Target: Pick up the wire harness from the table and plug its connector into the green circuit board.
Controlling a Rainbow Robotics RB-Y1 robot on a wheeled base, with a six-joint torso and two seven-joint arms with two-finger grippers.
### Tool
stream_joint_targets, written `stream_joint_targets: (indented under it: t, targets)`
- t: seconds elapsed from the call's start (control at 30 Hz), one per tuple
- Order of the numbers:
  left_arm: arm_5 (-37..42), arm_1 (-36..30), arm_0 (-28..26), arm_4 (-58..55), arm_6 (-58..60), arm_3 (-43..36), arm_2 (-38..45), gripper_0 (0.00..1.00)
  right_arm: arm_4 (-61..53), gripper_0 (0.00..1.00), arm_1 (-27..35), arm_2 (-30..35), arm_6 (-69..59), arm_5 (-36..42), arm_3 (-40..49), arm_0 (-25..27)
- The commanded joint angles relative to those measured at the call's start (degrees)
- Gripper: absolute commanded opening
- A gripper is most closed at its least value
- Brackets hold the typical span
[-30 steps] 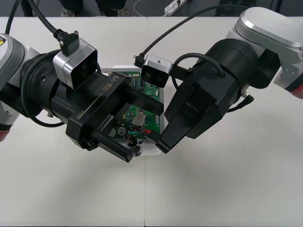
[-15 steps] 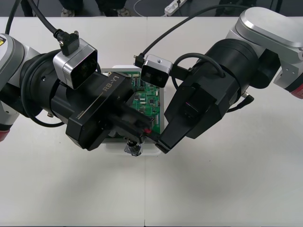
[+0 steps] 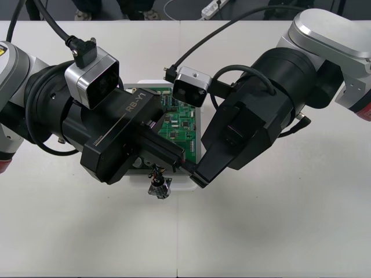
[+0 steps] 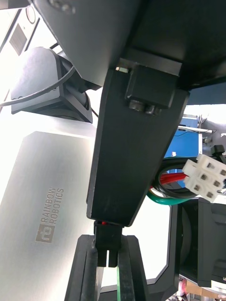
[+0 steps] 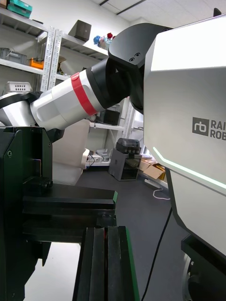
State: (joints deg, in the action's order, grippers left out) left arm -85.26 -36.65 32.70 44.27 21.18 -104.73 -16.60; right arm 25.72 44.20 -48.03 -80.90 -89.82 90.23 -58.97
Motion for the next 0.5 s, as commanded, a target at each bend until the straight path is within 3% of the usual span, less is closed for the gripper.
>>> stream_joint_targets:
  t: [0.03,0.13,0.17,0.2,0.23,0.27,0.3,0.33,0.37,0.47,0.5]
  targets:
    - [2.0,-1.0,2.4,-0.3,2.5,-1.6,-0.5,0.0,-0.8,0.0,-0.8,-0.5,2.4,-0.2,1.3,-2.8]
    - [2.0,-1.0,2.4,-0.2,2.4,-1.4,-0.5,0.0,-0.8,0.0,-0.8,-0.5,2.4,-0.2,1.3,-2.8]
    - [2.0,-0.9,2.4,-0.2,2.4,-1.4,-0.5,0.0,-0.8,0.08,-0.8,-0.5,2.4,-0.2,1.3,-2.8]
    - [2.0,-0.9,2.4,-0.2,2.4,-1.4,-0.5,0.0,-0.8,0.08,-0.8,-0.5,2.4,-0.2,1.3,-2.8]
    - [2.0,-1.0,2.4,-0.2,2.4,-1.4,-0.6,0.0,-0.8,0.31,-0.8,-0.5,2.5,-0.2,1.2,-2.8]
    - [2.0,-1.0,2.4,-0.2,2.4,-1.4,-0.6,0.0,-0.8,0.31,-0.8,-0.5,2.5,-0.2,1.2,-2.8]
    - [2.0,-1.0,2.4,-0.2,2.3,-1.4,-0.5,0.0,-0.8,0.47,-0.8,-0.5,2.5,-0.2,1.1,-2.8]
    - [2.0,-1.0,2.4,-0.2,2.3,-1.4,-0.5,0.0,-0.8,0.47,-0.8,-0.5,2.5,-0.2,1.1,-2.8]
    - [2.0,-1.0,2.4,-0.2,2.3,-1.4,-0.5,0.0,-0.8,0.58,-0.7,-0.5,2.5,-0.2,1.0,-2.8]
    - [2.0,-1.0,2.5,-0.2,2.3,-1.4,-0.5,0.0,-0.8,0.67,-0.8,-0.5,2.9,-0.2,0.6,-2.8]
    - [2.0,-1.0,2.5,-0.2,2.3,-1.4,-0.5,0.0,-0.8,0.79,-0.8,-0.5,2.9,-0.2,0.6,-2.9]
